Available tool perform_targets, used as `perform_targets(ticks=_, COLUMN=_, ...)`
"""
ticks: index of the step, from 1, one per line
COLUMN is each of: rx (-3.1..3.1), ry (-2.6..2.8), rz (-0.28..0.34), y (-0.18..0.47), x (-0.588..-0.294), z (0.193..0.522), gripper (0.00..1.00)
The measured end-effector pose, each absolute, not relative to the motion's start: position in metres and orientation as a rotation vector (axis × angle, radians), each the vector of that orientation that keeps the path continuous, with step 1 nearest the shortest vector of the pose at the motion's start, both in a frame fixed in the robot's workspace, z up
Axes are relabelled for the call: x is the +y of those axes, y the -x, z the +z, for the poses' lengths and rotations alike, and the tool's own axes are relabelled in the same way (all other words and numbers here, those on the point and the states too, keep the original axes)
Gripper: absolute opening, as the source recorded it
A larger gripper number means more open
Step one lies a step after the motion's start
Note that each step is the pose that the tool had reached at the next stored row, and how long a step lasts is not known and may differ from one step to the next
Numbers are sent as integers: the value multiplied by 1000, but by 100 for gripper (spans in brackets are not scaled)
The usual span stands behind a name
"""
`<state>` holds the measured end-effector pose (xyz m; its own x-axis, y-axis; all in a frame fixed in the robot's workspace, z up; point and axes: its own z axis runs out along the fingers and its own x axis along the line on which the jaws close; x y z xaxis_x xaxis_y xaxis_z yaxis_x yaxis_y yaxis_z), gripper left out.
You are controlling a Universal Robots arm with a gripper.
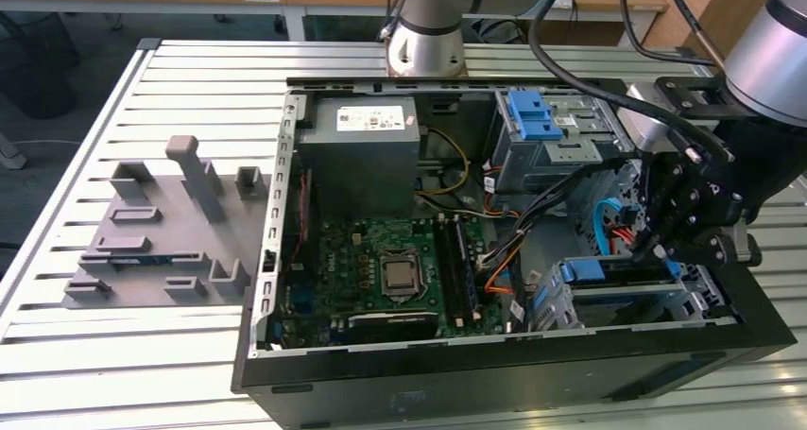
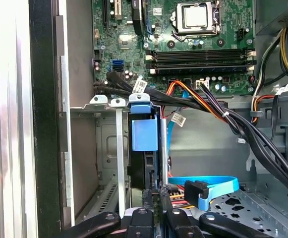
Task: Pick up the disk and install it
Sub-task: 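Insert the first disk wire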
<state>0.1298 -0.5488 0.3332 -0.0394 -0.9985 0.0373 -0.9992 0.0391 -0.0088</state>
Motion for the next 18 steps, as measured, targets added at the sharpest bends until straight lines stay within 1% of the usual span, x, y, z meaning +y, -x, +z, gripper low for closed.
perform_targets(ticks=18, rx=-2250, ry=-2162, rz=51, y=-130, x=-549, z=331, gripper=16)
